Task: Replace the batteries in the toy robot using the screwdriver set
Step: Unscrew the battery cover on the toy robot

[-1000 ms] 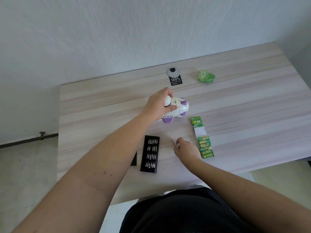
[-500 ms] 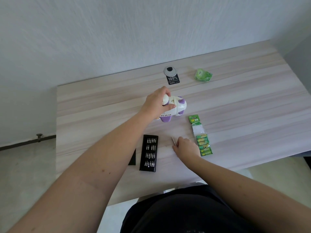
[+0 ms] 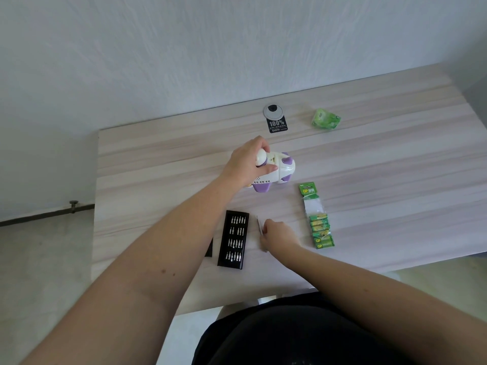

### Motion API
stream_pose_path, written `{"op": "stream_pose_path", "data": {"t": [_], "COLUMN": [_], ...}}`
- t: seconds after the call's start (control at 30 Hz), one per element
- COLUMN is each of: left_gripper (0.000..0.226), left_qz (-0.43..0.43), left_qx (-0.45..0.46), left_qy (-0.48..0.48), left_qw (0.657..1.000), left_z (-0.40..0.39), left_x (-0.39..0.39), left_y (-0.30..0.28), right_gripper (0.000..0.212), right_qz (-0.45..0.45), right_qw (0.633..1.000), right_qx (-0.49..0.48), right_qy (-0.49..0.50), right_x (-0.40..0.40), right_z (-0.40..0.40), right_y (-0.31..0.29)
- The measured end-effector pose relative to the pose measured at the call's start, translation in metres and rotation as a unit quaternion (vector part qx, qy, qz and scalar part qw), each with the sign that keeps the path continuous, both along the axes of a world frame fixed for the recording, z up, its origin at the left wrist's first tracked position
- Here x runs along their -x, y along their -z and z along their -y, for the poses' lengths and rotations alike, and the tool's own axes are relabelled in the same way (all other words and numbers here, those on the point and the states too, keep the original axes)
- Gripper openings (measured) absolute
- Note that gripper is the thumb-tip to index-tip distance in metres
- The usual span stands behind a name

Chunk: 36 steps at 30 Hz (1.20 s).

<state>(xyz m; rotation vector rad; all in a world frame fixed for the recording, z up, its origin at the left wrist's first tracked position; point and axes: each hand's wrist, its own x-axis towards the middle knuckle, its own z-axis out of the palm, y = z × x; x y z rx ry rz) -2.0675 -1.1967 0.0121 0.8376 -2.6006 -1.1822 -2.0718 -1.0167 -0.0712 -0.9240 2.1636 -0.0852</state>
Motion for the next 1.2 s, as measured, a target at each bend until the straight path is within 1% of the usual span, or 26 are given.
{"op": "stream_pose_path", "data": {"t": [0.3, 0.4, 0.47, 0.6, 0.7, 0.77, 0.83, 0.9, 0.97, 1.07, 1.2], "left_gripper": [0.042, 0.049, 0.054, 0.054, 0.050, 0.048, 0.048, 0.047, 0.049, 0.055, 0.059], "left_qz": [0.008, -0.006, -0.014, -0.010, 0.003, 0.011, 0.016, 0.015, 0.013, 0.006, -0.005], "left_qx": [-0.010, -0.027, -0.038, -0.047, -0.055, -0.061, -0.059, -0.041, -0.021, -0.037, -0.063], "left_qy": [-0.016, -0.026, -0.033, -0.041, -0.052, -0.060, -0.066, -0.063, -0.059, -0.060, -0.041], "left_qw": [1.000, 0.999, 0.999, 0.998, 0.997, 0.996, 0.996, 0.997, 0.998, 0.998, 0.997], "left_z": [0.001, 0.001, 0.000, 0.001, 0.002, 0.003, 0.004, 0.004, 0.004, 0.006, 0.008], "left_x": [0.003, 0.003, 0.001, 0.001, 0.002, 0.001, 0.002, 0.003, 0.002, 0.002, 0.001], "left_y": [0.000, 0.001, 0.002, 0.002, 0.001, 0.002, 0.003, 0.007, 0.011, 0.017, 0.015], "right_gripper": [0.021, 0.029, 0.033, 0.032, 0.026, 0.022, 0.025, 0.030, 0.035, 0.038, 0.041], "right_qz": [0.029, 0.040, 0.035, 0.024, 0.022, 0.017, 0.017, 0.023, 0.038, 0.069, 0.073], "right_qw": [0.999, 0.998, 0.996, 0.982, 0.953, 0.934, 0.920, 0.922, 0.938, 0.954, 0.957], "right_qx": [0.004, 0.028, 0.052, 0.121, 0.205, 0.255, 0.304, 0.321, 0.297, 0.267, 0.249], "right_qy": [0.016, 0.042, 0.066, 0.143, 0.221, 0.250, 0.248, 0.216, 0.174, 0.121, 0.128], "right_x": [0.013, 0.020, 0.030, 0.063, 0.092, 0.108, 0.120, 0.126, 0.129, 0.128, 0.125], "right_z": [-0.007, -0.012, -0.015, -0.014, -0.006, 0.005, 0.018, 0.033, 0.046, 0.060, 0.064], "right_y": [-0.001, -0.005, -0.011, -0.027, -0.046, -0.061, -0.073, -0.082, -0.085, -0.085, -0.082]}}
